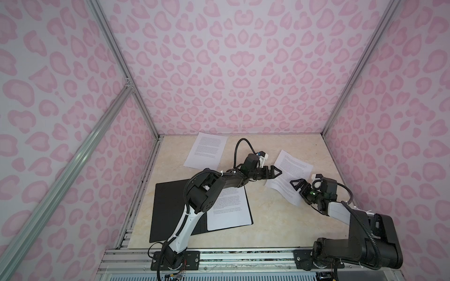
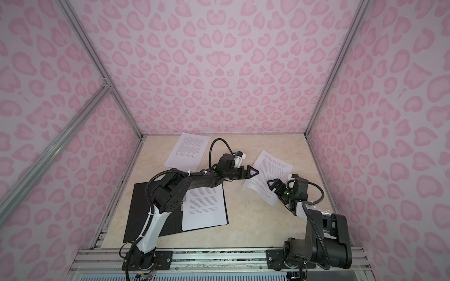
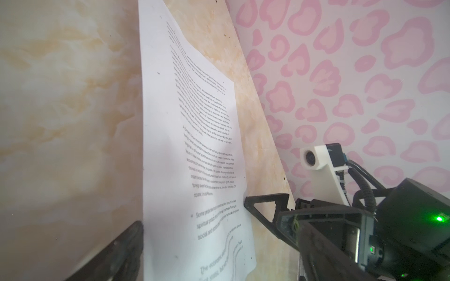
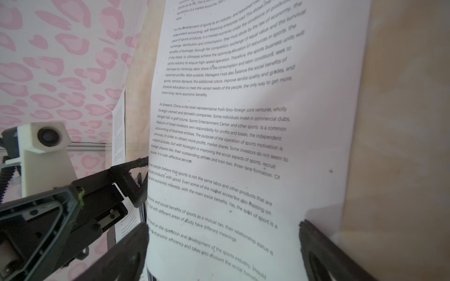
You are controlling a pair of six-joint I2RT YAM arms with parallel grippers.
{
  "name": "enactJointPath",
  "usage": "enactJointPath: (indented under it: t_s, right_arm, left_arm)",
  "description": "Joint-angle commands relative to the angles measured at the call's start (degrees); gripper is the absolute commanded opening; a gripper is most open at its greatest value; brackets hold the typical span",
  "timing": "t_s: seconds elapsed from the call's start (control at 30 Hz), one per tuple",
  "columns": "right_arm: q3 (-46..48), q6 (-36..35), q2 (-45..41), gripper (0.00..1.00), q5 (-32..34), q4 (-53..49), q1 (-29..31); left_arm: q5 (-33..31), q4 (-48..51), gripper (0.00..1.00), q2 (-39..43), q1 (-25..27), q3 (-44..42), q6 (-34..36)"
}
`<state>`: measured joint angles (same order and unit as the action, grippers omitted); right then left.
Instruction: Put the files into the folder
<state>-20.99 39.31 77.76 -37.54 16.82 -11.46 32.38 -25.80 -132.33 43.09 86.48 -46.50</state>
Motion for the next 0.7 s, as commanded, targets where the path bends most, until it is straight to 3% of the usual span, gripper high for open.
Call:
enactJointPath:
  t_s: [0.0, 0.3, 0.43, 0.67]
  right_arm:
    - [0.5, 0.2, 0.0, 0.97, 0.9, -5.7, 0.1]
    - [0.7, 0.9, 0.4, 0.97, 1.5, -4.6, 0.2]
    - [1.2, 0.9, 0.2, 0.97, 1.6, -4.4, 0.3]
    - [1.2, 0.9, 0.2, 0.97, 1.7, -4.3, 0.3]
  left_arm:
    - [3.9, -1.8, 1.00, 0.6, 0.8, -0.3, -1.8]
    - [6.6, -13.2, 1.00, 8.0, 1.0, -11.8, -17.2]
    - [6.3, -22.9, 0.99, 7.6, 1.1, -15.7, -27.9]
    - [6.2, -29.3, 0.97, 6.0, 2.8, -16.9, -32.0]
